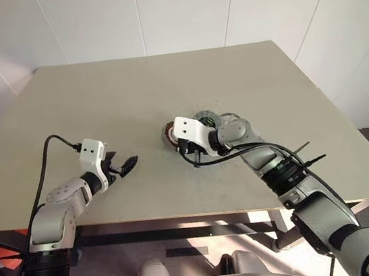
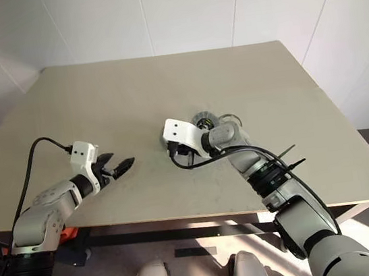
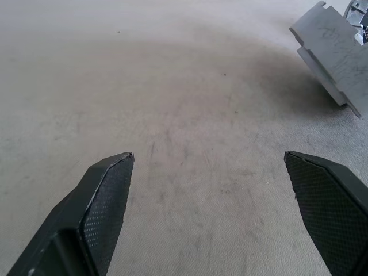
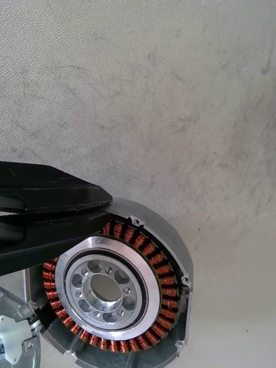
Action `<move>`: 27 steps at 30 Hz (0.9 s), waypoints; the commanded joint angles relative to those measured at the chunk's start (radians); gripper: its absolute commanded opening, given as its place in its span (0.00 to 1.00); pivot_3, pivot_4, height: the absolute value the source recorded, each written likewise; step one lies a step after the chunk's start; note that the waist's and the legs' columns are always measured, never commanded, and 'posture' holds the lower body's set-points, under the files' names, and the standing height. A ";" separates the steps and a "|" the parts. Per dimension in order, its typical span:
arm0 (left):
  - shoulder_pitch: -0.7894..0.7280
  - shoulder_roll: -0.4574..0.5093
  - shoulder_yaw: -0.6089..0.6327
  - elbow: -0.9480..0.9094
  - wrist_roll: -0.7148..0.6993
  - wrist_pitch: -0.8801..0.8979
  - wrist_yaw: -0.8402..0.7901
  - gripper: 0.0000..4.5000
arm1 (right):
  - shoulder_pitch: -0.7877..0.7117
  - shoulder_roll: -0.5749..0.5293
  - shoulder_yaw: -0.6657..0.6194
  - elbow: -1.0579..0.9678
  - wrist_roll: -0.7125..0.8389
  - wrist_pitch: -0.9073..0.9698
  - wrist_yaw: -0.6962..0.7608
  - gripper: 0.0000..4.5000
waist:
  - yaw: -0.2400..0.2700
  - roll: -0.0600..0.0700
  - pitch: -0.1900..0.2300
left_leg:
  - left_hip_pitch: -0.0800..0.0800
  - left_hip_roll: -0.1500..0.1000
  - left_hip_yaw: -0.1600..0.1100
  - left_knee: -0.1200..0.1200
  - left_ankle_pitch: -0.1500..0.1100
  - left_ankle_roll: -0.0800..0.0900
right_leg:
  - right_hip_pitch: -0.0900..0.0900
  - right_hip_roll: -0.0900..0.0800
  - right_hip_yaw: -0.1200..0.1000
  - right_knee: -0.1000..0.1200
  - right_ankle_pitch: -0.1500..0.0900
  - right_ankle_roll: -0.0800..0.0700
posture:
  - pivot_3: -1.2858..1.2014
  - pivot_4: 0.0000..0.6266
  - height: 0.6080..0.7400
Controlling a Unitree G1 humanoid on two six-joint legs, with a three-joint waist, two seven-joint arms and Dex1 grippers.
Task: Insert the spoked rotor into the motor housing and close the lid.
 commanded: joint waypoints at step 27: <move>0.011 -0.017 0.011 -0.015 0.001 -0.021 0.010 0.98 | -0.071 -0.117 -0.031 -0.337 0.049 0.076 0.068 0.01 | 0.001 0.000 0.000 | 0.000 0.000 0.000 0.000 0.000 0.000 | 0.000 0.000 0.000 0.000 0.000 0.000 | 0.52 0.00 1.00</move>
